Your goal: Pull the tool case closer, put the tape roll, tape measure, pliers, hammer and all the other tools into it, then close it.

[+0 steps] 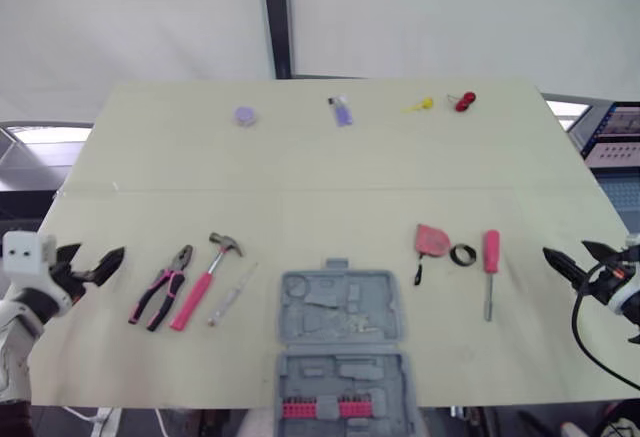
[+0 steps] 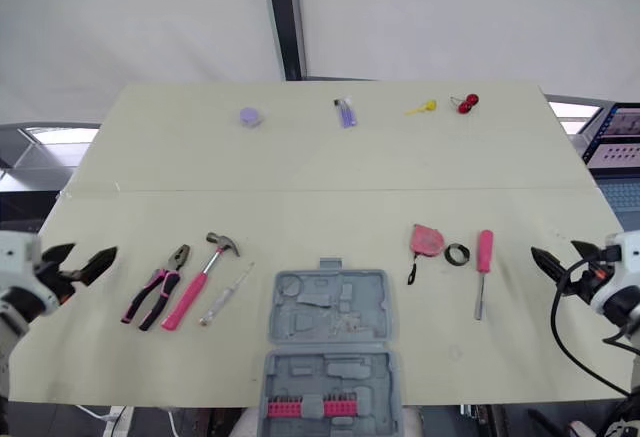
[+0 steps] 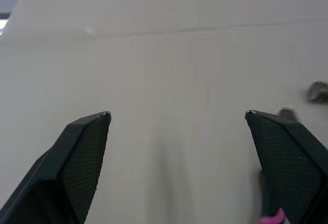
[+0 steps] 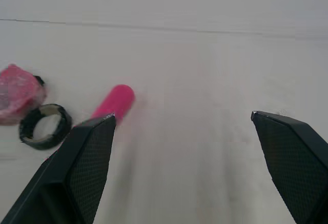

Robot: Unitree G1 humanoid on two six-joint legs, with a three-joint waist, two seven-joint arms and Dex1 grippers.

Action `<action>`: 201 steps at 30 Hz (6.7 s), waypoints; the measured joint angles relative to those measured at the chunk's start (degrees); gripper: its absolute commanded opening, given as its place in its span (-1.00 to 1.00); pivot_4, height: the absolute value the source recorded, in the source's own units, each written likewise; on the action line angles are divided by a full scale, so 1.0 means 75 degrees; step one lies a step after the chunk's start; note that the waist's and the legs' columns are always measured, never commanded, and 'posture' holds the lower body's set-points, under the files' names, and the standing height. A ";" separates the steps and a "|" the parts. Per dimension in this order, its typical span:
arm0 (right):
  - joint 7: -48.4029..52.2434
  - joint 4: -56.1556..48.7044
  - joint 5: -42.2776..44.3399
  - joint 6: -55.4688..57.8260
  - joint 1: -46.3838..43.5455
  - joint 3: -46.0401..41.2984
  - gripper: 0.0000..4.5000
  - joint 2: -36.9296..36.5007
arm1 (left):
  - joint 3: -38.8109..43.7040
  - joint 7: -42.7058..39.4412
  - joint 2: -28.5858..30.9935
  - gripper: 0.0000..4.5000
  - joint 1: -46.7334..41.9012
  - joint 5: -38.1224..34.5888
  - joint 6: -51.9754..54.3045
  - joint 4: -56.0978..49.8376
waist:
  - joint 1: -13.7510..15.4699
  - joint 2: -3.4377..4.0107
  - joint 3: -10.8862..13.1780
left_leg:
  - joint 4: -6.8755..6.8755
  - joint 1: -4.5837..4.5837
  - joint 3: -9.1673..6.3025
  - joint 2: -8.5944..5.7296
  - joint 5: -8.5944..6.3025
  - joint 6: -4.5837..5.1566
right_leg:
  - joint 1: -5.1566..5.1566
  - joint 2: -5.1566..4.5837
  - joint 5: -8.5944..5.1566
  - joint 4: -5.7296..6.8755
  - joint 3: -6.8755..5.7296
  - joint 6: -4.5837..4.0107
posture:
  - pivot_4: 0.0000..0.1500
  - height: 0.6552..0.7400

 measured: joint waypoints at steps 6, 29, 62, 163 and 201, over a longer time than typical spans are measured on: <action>0.0585 -0.1944 0.0081 0.1124 0.0291 0.1007 0.97 -0.0581 | -0.1832 -0.1737 -0.0005 1.00 -0.1620 -0.0945 0.0900 -0.1572 | -0.0028 0.0007 -0.0009 | -0.0010 0.0003 0.0003 -0.0002 -0.0005 -0.0001 | 0.0000 0.0000 0.0000 0.0002 0.0000 0.0000 | 1.00 1.00; 0.0483 -0.2432 -0.1162 0.1312 -0.0476 0.2977 -0.31 -0.0365 | -0.6136 -0.3213 -0.3011 1.00 -0.2839 0.1229 -0.2263 -0.1019 | 0.0115 0.0002 -0.0005 | 0.0055 -0.0033 0.0013 -0.0001 -0.0012 0.0011 | -0.0001 0.0003 0.0000 -0.0004 -0.0003 0.0000 | 1.00 1.00; 0.0293 -0.1028 -0.2023 0.0980 -0.1088 0.3420 -0.31 0.0123 | -0.6207 -0.2162 -0.3628 1.00 -0.2609 0.1558 -0.2763 -0.0878 | 0.0154 0.0002 -0.0005 | 0.0068 -0.0042 0.0011 -0.0001 -0.0013 0.0013 | 0.0005 0.0003 0.0001 -0.0004 -0.0004 0.0000 | 1.00 1.00; -0.0562 -0.4286 -0.1626 0.3146 -0.2718 0.7549 -0.98 0.3535 | -0.2219 -0.1678 -0.1843 1.00 0.3668 0.0317 -0.3431 -0.3532 | 0.0102 0.0004 -0.0002 | 0.0065 -0.0026 0.0003 0.0037 -0.0030 -0.0014 | -0.0014 0.0071 -0.0001 0.0011 0.0088 -0.0002 | 1.00 1.00; -0.0590 -0.3428 -0.2545 0.3161 -0.2909 0.7952 -0.98 0.4264 | -0.2232 -0.1257 -0.1857 1.00 0.3609 0.0325 -0.3623 -0.3479 | -0.0066 0.0004 -0.0002 | 0.0044 -0.0026 0.0089 0.0094 -0.0042 -0.0034 | -0.0110 0.0095 -0.0004 0.0067 0.0107 -0.0010 | 1.00 1.00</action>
